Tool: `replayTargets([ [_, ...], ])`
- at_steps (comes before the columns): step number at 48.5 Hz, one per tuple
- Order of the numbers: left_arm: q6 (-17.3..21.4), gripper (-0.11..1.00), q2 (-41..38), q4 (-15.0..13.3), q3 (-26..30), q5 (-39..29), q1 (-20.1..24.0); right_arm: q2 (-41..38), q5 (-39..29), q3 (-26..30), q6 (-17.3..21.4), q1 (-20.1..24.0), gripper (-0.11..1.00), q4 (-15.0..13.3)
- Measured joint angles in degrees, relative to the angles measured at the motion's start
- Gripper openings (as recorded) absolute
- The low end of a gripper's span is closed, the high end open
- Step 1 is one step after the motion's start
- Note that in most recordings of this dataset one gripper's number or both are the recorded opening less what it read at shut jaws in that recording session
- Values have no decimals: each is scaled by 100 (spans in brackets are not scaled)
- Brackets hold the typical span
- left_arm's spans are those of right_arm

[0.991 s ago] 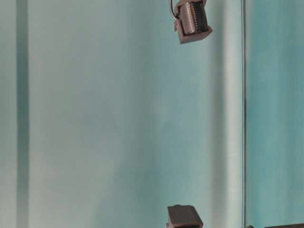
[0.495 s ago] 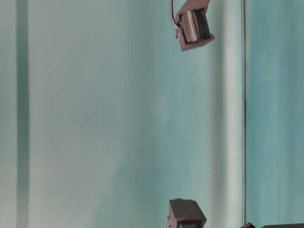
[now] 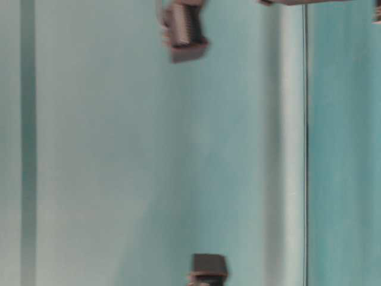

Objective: Insert the USB using both arms.
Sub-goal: 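Lift both held USB ends off the table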

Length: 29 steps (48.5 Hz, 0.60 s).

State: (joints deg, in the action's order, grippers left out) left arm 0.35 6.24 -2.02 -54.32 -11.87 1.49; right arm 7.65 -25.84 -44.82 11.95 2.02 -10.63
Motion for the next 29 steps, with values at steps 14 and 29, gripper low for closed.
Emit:
replayTargets([
  [14,-861,24,756,-62,510,-1696,281,431,-369,0,79,-9,20,-475],
  [29,-870,24,1424,-1292,738,-1811,483,694,-650,70,519,123,20,-1301],
])
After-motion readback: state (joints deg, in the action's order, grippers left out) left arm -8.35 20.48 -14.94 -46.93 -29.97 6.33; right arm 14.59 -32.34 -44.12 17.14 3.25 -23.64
